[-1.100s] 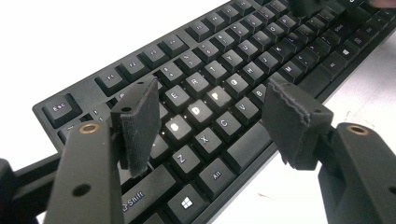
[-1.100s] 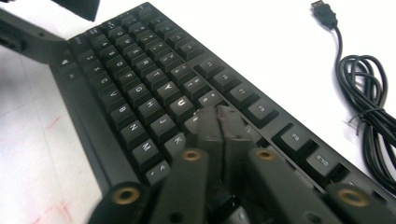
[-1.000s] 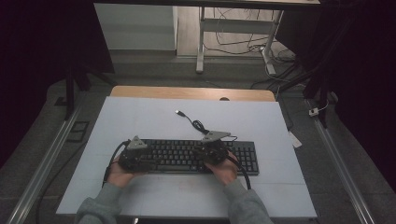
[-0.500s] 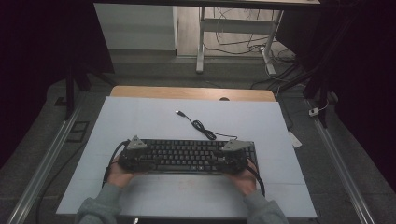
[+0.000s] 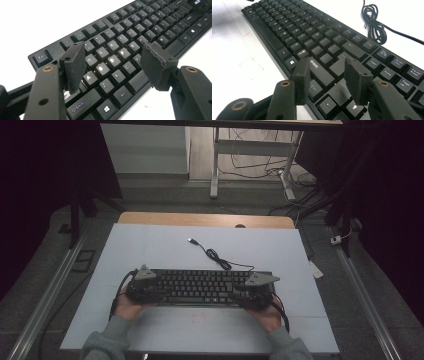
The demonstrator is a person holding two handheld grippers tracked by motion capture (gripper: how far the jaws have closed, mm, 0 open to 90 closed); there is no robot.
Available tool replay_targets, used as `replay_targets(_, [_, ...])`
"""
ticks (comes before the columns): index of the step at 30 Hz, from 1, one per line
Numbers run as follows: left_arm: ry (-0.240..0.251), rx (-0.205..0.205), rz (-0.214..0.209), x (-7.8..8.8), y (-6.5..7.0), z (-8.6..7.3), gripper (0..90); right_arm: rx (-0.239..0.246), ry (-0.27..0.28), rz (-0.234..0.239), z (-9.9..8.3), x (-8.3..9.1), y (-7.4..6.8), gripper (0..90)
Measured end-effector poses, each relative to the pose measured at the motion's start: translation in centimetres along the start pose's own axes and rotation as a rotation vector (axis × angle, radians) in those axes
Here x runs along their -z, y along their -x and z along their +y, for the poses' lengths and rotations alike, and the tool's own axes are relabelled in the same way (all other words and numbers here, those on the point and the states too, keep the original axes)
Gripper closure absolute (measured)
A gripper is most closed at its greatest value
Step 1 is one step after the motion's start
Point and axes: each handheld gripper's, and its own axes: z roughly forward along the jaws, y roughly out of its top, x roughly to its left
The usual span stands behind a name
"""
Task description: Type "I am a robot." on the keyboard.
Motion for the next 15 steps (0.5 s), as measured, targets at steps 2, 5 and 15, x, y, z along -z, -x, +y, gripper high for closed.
replay_targets(2, [-0.001,-0.001,0.000,-0.08,-0.01,0.02,36.5,0.002,-0.002,-0.001,0.02,0.09,-0.01,56.3])
replay_targets(5, [-0.006,-0.003,0.003,-0.25,-0.01,0.05,36.5,0.000,0.005,-0.001,0.02,0.18,0.03,56.2])
replay_targets(15, [0.003,-0.001,0.002,-0.41,-0.03,0.18,37.0,0.000,0.001,-0.010,-0.06,0.19,0.07,56.2])
